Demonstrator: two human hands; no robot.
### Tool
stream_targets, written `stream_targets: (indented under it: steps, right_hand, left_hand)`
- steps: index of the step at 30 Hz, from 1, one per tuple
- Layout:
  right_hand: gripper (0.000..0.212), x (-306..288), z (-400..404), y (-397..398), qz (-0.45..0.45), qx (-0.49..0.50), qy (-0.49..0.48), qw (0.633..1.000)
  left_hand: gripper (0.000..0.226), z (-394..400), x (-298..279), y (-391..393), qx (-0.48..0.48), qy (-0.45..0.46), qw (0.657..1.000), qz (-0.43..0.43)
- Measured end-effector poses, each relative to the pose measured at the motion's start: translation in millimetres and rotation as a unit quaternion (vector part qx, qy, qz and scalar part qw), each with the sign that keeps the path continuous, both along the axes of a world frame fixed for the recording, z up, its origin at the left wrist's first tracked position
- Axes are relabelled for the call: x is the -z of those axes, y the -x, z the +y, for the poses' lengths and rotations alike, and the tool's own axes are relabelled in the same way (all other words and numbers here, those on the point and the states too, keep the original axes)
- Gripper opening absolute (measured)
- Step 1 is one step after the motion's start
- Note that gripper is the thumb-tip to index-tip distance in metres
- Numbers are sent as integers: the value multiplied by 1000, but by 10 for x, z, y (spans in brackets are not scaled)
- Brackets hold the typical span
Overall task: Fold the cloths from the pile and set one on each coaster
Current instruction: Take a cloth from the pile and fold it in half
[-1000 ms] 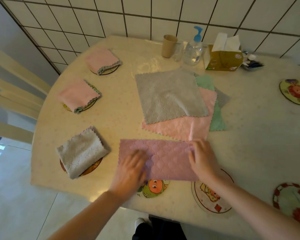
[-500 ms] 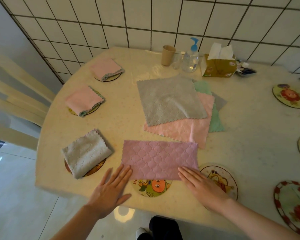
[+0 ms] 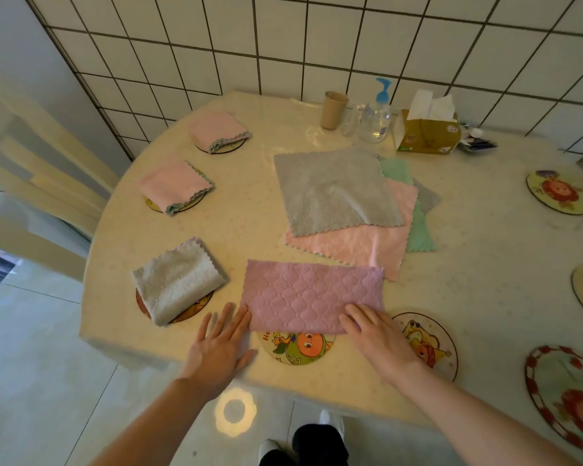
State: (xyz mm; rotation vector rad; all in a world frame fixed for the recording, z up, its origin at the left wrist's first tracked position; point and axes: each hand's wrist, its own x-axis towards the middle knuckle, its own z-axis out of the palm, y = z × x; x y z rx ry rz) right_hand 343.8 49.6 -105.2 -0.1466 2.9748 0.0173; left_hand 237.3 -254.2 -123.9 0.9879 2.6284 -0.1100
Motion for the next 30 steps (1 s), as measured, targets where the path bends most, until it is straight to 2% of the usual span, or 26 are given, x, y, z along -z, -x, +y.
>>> stream_targets:
  steps: [4, 7, 10, 14, 18, 21, 23, 25, 26, 28, 30]
  right_hand:
    - [55, -101, 114, 46, 61, -23, 19, 998]
    - [39, -188, 277, 54, 103, -50, 22, 993]
    - [35, -249, 353, -50, 108, -84, 34, 990]
    - [27, -310, 325, -340, 95, -126, 89, 983]
    - [30, -461, 273, -643, 77, -192, 183, 961]
    - [13, -523, 362, -744, 75, -260, 208, 940]
    - [20, -443, 517, -699, 76, -242, 207, 945]
    - [52, -324, 665, -588, 52, -228, 168, 958]
    - [62, -260, 709, -524, 44, -249, 142, 957]
    - [67, -156, 712, -405, 3, -323, 92, 942]
    - [76, -74, 685, -312, -43, -368, 59, 927]
  left_hand:
    - [91, 231, -117, -64, -54, -20, 998, 32]
    - [89, 449, -171, -149, -115, -37, 993, -7]
    - [83, 686, -190, -373, -68, -95, 992, 39]
    - [85, 1194, -188, -839, 2, -152, 988, 13]
    - [59, 1563, -241, -1085, -16, -188, 982, 12]
    - [48, 1560, -146, -1250, 0, -181, 983, 31]
    - [50, 1450, -43, -1342, 31, -189, 981, 34]
    - [60, 1295, 19, -1423, 68, -179, 981, 18]
    - [59, 1220, 16, -1454, 87, -168, 982, 17]
    - [51, 1103, 20, -1522, 109, -161, 981, 30]
    - [52, 1060, -3, -1571, 93, -152, 984, 15]
